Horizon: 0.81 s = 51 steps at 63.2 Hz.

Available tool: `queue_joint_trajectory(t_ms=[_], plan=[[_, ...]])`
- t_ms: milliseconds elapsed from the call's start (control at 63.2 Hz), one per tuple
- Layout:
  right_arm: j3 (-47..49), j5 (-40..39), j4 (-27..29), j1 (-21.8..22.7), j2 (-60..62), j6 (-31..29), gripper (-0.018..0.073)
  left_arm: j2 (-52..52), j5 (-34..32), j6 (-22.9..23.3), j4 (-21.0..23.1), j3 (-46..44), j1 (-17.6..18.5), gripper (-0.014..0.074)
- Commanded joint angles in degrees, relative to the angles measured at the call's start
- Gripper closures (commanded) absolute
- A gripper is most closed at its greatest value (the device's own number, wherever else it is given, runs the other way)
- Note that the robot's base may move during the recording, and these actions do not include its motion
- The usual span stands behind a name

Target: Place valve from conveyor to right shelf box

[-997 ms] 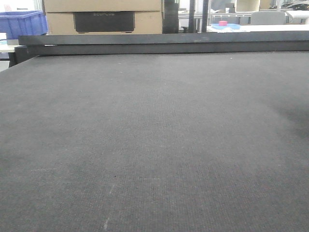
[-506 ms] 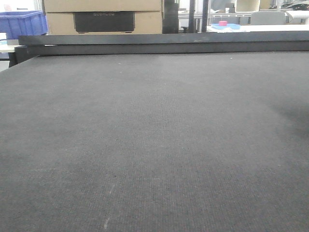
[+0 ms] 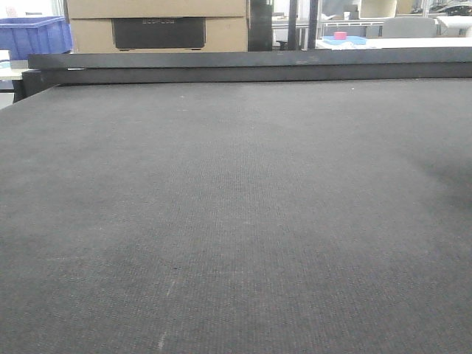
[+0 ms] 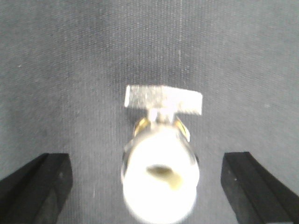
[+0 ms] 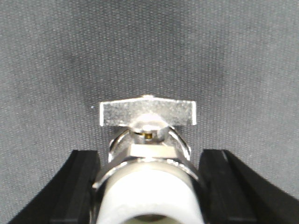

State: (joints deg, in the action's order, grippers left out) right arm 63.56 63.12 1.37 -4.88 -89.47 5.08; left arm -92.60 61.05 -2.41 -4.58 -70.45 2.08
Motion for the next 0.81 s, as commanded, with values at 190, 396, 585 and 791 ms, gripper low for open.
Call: queue_joint_trajectory(t_ms=[190,396,585,791], plan=[[-0.3,-1.8,0.2,0.2,0.0,0.1,0.0722,-4.0,-0.5,-0.4,0.5,0.1,-0.2,0.005],[-0.3,-1.8,0.3,0.2,0.0,0.1,0.0722,-4.0,-0.8,-0.5,0.5,0.1,-0.2,0.005],[-0.3,-1.8,0.3,0.2,0.0,0.1,0.0722,-4.0,-0.7,-0.5,0.5,0.1,-0.2,0.0176],[-0.3,-1.8,0.3,0.2,0.0,0.1,0.0722,-4.0,-1.2,-0.6,0.8,0.1,-0.2,0.0647]])
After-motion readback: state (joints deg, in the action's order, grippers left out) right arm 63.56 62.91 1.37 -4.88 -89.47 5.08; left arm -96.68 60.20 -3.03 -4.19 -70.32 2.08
